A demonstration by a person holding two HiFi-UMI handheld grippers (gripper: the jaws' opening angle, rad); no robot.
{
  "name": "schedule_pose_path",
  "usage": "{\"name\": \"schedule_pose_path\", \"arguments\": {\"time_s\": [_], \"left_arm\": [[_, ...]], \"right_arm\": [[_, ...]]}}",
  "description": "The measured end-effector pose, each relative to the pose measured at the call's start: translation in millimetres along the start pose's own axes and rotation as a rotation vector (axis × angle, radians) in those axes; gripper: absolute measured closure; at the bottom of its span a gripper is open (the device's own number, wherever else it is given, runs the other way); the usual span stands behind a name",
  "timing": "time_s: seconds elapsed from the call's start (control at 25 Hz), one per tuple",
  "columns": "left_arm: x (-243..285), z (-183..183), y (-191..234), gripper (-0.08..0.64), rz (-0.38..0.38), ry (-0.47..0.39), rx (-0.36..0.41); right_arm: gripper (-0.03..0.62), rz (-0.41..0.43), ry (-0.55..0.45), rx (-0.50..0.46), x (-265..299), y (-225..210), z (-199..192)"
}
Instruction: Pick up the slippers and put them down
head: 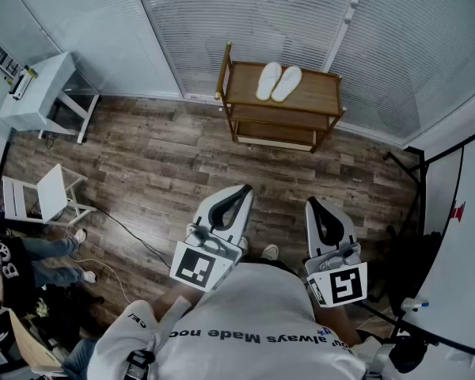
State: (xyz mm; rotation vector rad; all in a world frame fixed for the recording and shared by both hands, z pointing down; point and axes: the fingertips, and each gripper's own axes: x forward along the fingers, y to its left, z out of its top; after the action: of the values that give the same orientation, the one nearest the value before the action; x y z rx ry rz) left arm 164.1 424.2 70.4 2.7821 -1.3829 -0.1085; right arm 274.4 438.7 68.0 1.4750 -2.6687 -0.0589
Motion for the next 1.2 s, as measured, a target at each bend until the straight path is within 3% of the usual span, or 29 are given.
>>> {"name": "schedule_pose_path", "arguments": {"time_s": [0.2,0.68,1.2], "left_arm": [[-6.5,1.4,17.8,0.548,-0.002,0.018,0.002],[-22.4,-4.4,49.0,0.548,-0.026,0.031,-0.007],[16.4,-3.0,88.8,0.548,-0.015,0.027,0.001]], "right_arm": [[0.578,-0.030,-0.008,-0.043,13.8,10.1,6.8],[0.578,-0.046,-0.010,0.004,41.7,34.3,1.8],[0.578,-0.042,-0.016,0.024,88.4,13.3,-1.1]]}}
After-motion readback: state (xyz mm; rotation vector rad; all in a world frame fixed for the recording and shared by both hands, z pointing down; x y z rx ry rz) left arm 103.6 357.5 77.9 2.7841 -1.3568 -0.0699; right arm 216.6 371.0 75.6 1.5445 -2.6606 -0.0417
